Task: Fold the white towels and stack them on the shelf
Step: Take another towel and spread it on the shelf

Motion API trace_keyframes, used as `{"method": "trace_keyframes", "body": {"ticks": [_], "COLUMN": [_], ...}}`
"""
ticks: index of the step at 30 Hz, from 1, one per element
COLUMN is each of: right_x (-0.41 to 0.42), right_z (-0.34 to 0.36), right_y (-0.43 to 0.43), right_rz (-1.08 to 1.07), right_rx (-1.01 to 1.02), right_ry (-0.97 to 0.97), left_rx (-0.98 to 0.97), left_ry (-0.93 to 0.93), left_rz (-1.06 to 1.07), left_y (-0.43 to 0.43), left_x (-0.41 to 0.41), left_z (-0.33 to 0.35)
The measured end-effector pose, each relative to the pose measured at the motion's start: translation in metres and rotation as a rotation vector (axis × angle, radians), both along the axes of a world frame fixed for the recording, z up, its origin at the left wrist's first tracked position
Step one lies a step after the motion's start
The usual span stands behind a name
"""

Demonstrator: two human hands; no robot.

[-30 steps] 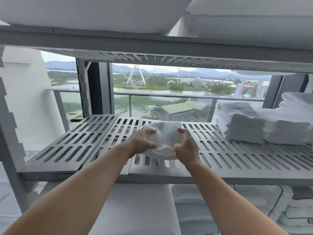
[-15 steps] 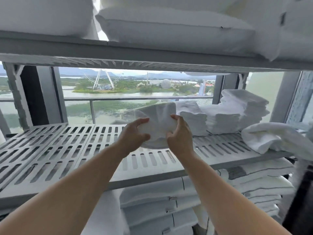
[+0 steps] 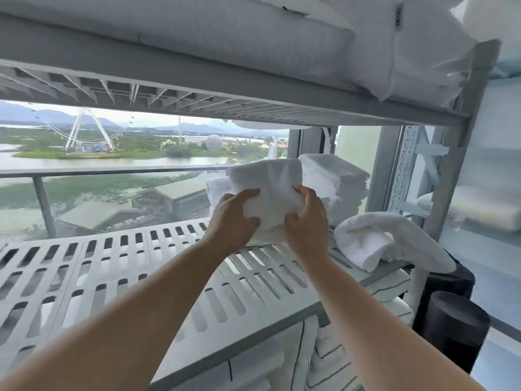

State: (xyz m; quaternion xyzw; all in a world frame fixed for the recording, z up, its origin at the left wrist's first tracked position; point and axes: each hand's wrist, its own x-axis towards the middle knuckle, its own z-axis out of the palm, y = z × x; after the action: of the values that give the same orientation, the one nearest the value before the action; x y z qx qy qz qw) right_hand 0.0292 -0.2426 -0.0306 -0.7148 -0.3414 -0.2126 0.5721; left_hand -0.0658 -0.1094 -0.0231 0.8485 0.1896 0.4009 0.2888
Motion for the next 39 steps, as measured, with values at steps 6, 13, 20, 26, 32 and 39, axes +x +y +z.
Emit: {"method": "trace_keyframes", "body": {"ticks": [6,13,20,26,32,39], "right_x": [0.077,0.154,0.243,0.312,0.353,0.373], "right_z": [0.024,0.035,0.052,0.072,0.056,0.024], "right_y": [0.019,0.039,0.052,0.064,0.09,0.103], "right_rz": [-0.091,-0.067,0.069,0.208,0.306,0.297], "right_rx": [-0.029,-0.01,-0.027,-0.054,-0.17,-0.625], "right_ry": [-0.04,-0.089,-0.122,-0.105,-0.093,0.038], "left_rx": [0.004,0.003,0.022,-0.021,-0.089,-0.271], "left_ry": [-0.026,-0.077,-0.104,-0.066,0.035,0.207], "left_rz": [-0.021,0.008,0.16,0.307,0.474,0.412], "left_y": [0.022,0.036,0.026,0.018,0.024,0.04], "left_x": [0.084,0.15,0.212,0.266,0.3,0.305], "left_z": [0.014,0.024,0.038,0.062,0.051,0.026]}}
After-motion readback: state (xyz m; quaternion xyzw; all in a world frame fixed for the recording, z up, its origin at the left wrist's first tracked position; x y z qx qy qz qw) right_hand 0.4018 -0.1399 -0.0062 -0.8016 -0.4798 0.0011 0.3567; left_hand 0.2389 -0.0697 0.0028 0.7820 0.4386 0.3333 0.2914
